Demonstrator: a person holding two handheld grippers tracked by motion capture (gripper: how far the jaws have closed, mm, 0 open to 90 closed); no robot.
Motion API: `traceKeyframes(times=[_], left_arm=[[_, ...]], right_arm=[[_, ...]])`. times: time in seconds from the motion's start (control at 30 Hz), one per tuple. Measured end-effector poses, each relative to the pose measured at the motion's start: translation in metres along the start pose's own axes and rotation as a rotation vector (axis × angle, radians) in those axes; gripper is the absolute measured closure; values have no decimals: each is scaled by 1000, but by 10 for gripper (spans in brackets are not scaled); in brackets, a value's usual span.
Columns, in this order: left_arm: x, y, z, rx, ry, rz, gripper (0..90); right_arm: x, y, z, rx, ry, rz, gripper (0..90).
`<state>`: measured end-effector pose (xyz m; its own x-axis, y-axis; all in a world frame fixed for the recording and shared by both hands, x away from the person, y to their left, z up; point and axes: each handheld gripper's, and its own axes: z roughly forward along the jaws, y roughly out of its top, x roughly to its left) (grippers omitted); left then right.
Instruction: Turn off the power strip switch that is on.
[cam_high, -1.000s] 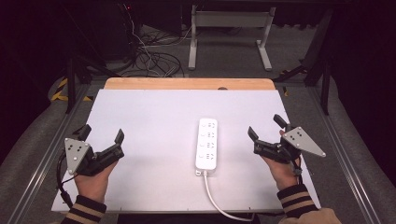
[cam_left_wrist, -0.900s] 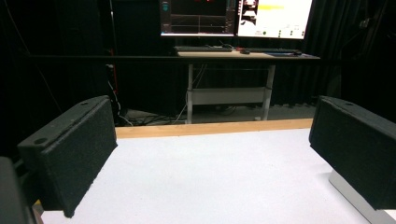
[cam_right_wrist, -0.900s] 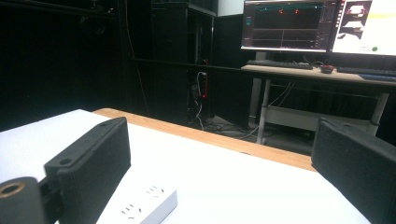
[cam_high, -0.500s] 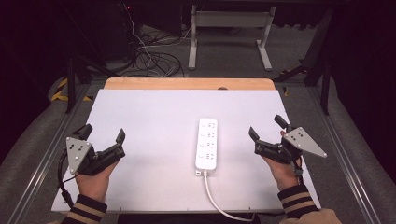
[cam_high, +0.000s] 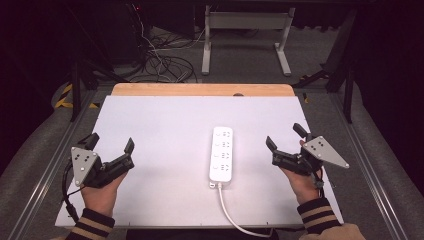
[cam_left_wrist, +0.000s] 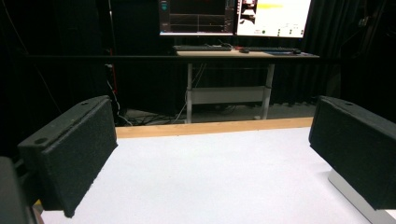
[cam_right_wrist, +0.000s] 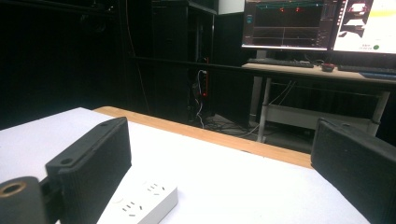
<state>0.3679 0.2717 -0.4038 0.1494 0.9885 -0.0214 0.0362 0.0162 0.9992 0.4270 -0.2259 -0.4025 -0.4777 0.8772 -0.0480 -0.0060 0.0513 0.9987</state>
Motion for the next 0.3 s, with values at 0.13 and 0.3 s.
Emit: traceKeyframes(times=[0.13, 0.3], left_arm=[[0, 0, 0, 0, 0, 2, 14], [-1, -1, 2, 8, -2, 8, 14]], right_arm=[[0, 0, 0, 3, 2, 2, 54], [-1, -2, 2, 11, 4, 5, 53]])
